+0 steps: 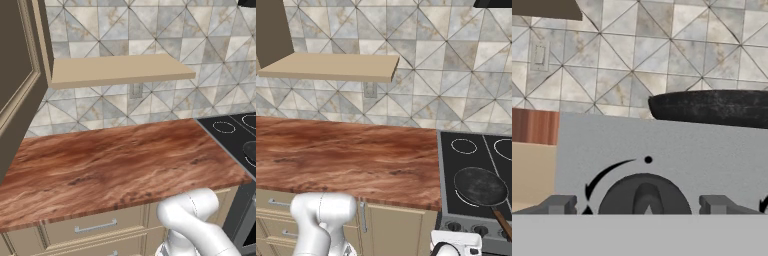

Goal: Pick the pan from the cabinet and place it on the stove. Then turn on the stove burner for the pan.

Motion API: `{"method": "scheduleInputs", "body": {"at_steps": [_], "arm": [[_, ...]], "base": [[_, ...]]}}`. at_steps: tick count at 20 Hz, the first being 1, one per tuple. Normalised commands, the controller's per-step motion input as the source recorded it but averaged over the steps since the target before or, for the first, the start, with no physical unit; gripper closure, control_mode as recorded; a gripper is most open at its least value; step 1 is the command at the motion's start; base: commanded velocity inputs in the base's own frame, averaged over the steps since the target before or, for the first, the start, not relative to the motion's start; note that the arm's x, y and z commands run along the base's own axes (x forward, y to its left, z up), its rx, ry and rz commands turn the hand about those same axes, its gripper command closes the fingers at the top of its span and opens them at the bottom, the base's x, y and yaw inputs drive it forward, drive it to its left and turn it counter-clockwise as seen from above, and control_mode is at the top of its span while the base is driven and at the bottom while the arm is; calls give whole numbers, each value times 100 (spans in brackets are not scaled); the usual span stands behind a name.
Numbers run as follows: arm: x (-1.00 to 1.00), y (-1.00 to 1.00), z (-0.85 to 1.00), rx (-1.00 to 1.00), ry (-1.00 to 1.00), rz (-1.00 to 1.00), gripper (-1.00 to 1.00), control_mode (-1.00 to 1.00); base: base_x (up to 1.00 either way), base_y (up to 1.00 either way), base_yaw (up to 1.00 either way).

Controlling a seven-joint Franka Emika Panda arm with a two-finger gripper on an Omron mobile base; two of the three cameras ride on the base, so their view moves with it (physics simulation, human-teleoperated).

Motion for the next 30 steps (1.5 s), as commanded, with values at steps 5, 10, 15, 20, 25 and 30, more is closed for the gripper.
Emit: {"method": "scheduleInputs", "body": {"at_steps": [5,10,15,20,25,30], "arm": [[9,0,-13,0,0,3,-100,-100],[11,1,-17,0,0,4,100,-100],[13,8,-16,0,0,4,100,-100],[-2,5,-10,-6,0,1,100,-100],[-1,0,-4,-12,-9,5,100,-100],[-3,0,0,-21,-10,11,100,-100]], "base": [[0,0,0],[0,0,0],[0,0,0],[0,0,0],[0,0,0],[0,0,0]]}}
